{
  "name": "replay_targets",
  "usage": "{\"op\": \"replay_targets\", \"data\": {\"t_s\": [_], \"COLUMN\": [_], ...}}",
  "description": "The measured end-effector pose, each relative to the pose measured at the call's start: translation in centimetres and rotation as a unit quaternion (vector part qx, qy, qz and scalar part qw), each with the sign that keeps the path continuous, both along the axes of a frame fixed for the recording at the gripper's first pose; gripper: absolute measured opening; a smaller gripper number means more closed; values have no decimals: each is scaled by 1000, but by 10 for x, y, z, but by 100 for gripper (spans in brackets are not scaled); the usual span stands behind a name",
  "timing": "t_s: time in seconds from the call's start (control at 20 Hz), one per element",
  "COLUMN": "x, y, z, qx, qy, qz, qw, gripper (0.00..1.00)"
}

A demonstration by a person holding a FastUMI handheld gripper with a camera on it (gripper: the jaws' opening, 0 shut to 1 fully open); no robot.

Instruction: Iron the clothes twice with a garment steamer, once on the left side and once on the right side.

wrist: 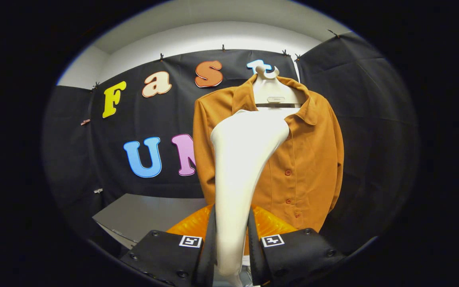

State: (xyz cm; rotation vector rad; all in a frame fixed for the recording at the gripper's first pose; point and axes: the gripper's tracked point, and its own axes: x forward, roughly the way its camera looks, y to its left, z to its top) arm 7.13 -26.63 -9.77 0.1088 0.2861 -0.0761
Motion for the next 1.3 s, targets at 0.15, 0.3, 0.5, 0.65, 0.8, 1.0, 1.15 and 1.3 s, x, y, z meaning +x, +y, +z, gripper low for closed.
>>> {"op": "replay_targets", "data": {"t_s": [0.15, 0.3, 0.5, 0.65, 0.8, 1.0, 1.15, 1.3], "x": [19, 31, 45, 54, 58, 61, 64, 60], "y": [-13, -9, -12, -17, -20, -24, -23, -27], "z": [-10, -20, -31, -45, -59, -88, -110, -126], "qx": [18, 29, 34, 48, 60, 98, 102, 99], "qy": [10, 16, 22, 38, 57, 94, 120, 134], "qz": [24, 63, 83, 87, 99, 105, 111, 111], "qw": [999, 997, 996, 994, 992, 985, 981, 980], "gripper": [39, 40, 39, 39, 39, 39, 40, 40]}}
